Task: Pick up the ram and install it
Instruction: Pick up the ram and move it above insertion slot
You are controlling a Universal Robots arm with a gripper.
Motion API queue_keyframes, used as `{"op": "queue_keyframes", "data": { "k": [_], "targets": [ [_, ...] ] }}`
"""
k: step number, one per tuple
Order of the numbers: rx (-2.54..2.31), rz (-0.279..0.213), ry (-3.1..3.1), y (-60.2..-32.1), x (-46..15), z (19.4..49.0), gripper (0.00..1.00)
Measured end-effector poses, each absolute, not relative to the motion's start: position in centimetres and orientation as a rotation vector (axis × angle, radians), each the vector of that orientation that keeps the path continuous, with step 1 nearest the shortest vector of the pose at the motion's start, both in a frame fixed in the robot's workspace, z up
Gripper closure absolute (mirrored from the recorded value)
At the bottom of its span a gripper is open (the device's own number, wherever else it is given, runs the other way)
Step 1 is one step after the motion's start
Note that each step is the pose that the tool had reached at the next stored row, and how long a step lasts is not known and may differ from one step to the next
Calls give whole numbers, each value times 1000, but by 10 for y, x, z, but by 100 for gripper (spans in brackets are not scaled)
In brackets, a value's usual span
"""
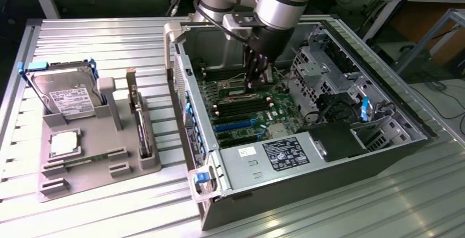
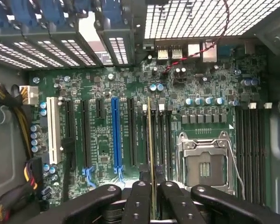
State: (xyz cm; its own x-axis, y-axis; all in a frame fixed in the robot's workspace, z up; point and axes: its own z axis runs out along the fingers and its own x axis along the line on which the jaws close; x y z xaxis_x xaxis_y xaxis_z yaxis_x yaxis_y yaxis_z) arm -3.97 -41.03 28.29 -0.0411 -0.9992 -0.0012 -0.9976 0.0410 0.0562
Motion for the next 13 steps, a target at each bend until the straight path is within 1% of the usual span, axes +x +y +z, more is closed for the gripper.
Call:
{"op": "queue_keyframes", "data": {
  "k": [5, 9, 13],
  "targets": [
    [2144, -64, -2243, -410, -33, 267, 86],
    [2144, -64, -2243, -409, -33, 264, 86],
    [2143, -64, -2243, -407, -26, 253, 86]
  ]
}}
